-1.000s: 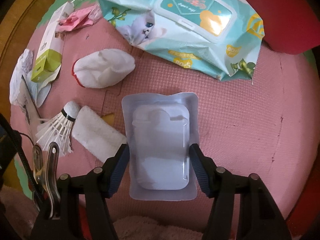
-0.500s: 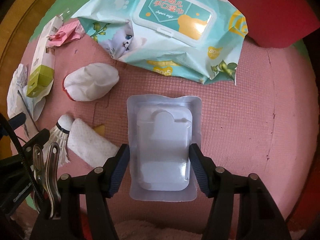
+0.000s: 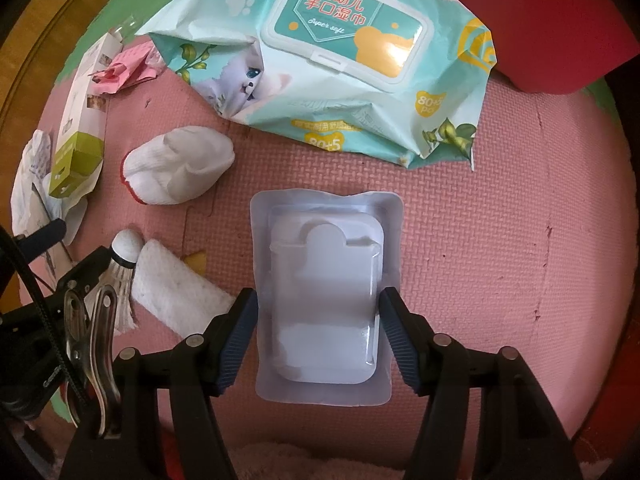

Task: Collect trash
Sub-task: 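Close the right tool on the plastic tray while the left tool grasps the white shuttlecock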

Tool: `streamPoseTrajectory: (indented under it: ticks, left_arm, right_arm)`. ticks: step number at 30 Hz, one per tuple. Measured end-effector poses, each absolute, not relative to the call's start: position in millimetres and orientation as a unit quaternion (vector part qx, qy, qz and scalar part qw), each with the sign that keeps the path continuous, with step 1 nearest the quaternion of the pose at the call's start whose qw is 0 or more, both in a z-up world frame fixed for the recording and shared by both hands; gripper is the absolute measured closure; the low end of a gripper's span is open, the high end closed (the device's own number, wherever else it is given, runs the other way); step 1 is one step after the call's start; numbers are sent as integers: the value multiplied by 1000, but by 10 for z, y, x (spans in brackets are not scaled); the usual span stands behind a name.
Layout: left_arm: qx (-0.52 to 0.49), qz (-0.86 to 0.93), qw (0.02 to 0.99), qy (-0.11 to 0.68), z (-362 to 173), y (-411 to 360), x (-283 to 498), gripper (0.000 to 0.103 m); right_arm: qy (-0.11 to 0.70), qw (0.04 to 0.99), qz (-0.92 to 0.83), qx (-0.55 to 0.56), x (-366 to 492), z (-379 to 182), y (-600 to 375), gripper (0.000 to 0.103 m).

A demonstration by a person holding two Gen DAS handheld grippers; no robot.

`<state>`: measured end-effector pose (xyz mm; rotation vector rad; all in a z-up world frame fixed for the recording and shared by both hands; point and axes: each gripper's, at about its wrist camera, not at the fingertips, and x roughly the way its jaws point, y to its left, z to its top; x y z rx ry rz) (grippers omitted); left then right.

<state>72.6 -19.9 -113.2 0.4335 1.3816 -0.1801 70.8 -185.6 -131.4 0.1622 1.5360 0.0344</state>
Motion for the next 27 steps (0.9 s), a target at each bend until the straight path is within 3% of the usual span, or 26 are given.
streamPoseTrajectory:
  ticks: [3,7,16,27]
  left_arm:
    - [212,-101,737,634,-1182,-287,685,44]
    - [215,-104,717,655,-1335,-315,700,56]
    - [193,-97,718,662,-1382,-232,815,68]
    - [176,-106,743,637,-1133,-343,838,70]
  right_arm:
    - [694,716,15,74,708,-1316,-1853,39]
    - [694,717,14,70,712,-1320,-1842,39]
    - [695,716,12,66,714,-1340,-1808,39]
    - [692,718,11,68,724,-1345,-1834,44]
